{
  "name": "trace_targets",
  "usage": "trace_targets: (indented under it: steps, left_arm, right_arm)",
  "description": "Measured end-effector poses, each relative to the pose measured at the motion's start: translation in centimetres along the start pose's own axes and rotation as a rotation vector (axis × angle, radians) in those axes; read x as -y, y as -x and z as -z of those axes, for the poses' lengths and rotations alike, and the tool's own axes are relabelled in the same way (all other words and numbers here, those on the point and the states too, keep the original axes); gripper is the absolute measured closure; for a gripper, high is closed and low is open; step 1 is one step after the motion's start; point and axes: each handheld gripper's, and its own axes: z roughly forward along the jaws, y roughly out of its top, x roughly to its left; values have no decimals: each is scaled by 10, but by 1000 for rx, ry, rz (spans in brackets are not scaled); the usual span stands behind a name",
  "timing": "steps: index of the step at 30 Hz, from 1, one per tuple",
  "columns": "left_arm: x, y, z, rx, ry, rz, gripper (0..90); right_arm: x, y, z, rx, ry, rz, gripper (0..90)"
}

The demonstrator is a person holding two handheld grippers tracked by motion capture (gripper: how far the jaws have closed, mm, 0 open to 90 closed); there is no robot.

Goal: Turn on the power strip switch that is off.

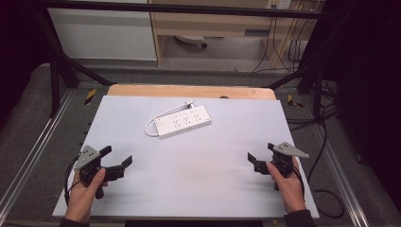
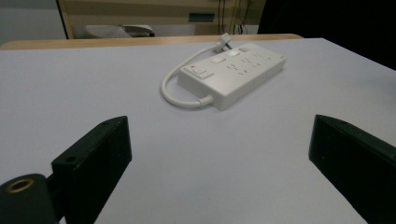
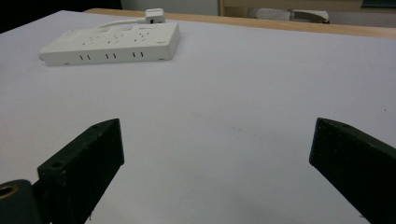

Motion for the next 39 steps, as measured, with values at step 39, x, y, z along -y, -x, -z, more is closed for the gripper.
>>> trace_targets:
  steps: [39]
  left_arm:
    - [0,-15,-13,-5,-23,3,55]
  right_arm:
    - [-36,-21,0,-4,10,-25,44]
